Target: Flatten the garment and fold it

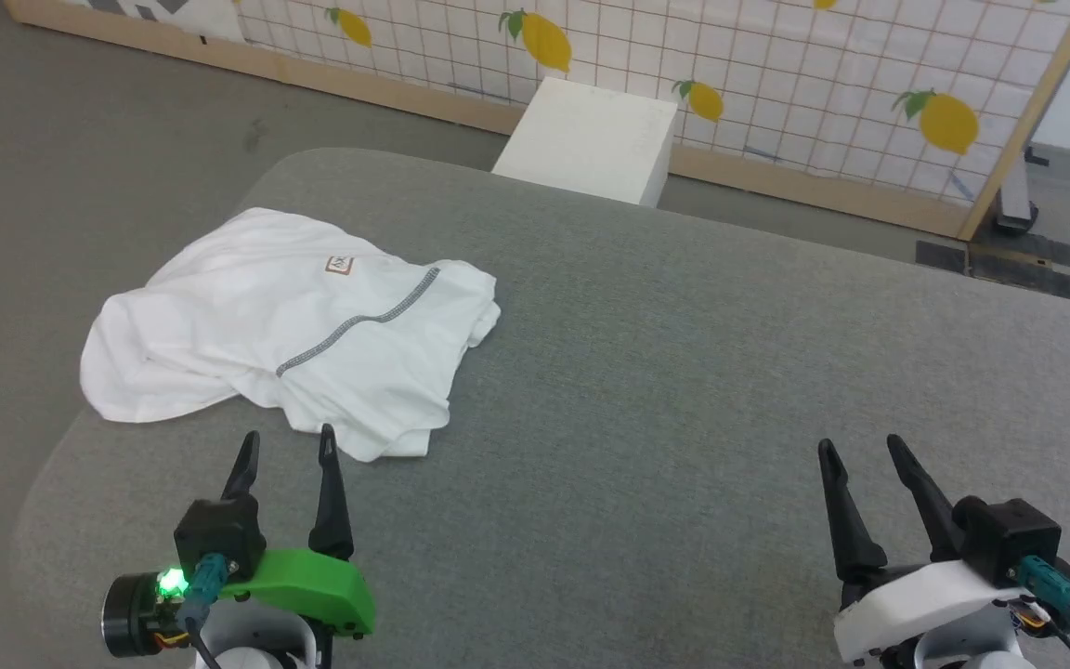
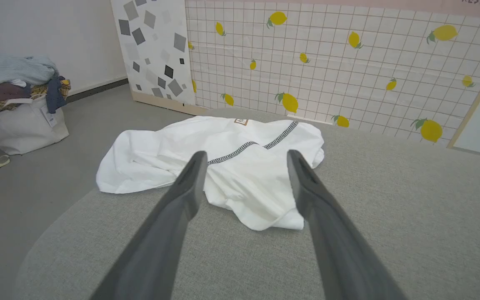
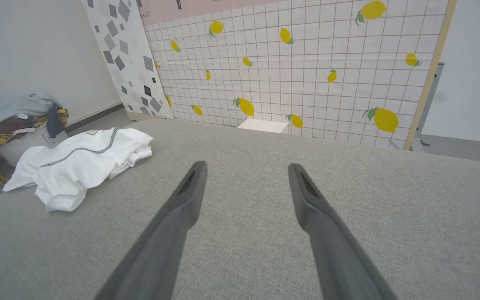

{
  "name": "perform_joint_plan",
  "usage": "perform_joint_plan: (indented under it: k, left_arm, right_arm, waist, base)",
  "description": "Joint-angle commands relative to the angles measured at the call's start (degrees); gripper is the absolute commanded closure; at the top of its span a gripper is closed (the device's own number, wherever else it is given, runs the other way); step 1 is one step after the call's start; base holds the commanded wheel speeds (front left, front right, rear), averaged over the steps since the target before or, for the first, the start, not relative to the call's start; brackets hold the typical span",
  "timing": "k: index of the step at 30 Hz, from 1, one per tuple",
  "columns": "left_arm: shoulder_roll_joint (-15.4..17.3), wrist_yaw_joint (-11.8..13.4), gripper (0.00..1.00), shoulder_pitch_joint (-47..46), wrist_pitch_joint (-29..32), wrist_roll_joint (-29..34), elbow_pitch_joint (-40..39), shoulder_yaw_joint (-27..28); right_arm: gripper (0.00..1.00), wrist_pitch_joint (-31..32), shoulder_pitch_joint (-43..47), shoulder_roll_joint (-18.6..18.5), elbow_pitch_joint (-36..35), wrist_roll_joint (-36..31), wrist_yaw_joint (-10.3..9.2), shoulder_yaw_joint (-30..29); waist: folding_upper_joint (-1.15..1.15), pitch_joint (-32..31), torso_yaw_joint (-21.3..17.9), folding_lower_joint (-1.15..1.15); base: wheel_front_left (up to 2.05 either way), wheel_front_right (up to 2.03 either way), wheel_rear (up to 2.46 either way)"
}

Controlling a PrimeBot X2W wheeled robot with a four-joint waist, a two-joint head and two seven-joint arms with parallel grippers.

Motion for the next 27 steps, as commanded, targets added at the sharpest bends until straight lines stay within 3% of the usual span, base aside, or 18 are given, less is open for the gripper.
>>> perform_joint_plan:
  k: [1, 27]
  left_arm:
    - [-0.17, 0.47, 0.00, -0.16, -0.57, -0.66, 0.31, -0.22]
    - [-0.23, 1.93, 0.00, -0.18, -3.65, -2.32, 1.92, -1.13]
  right_arm:
    - [0.00, -0.65, 0.70, 0.02, 0.43, 0.68, -0.06, 0.14]
    - [0.00, -3.74, 1.53, 0.02, 2.74, 2.51, -0.07, 0.25]
  waist:
    - [0.00, -0.24, 0.81, 0.00]
    - [0.00, -0.07, 6.83, 0.00]
  base:
    - [0.00, 0.00, 0.00]
    - [0.00, 0.00, 0.00]
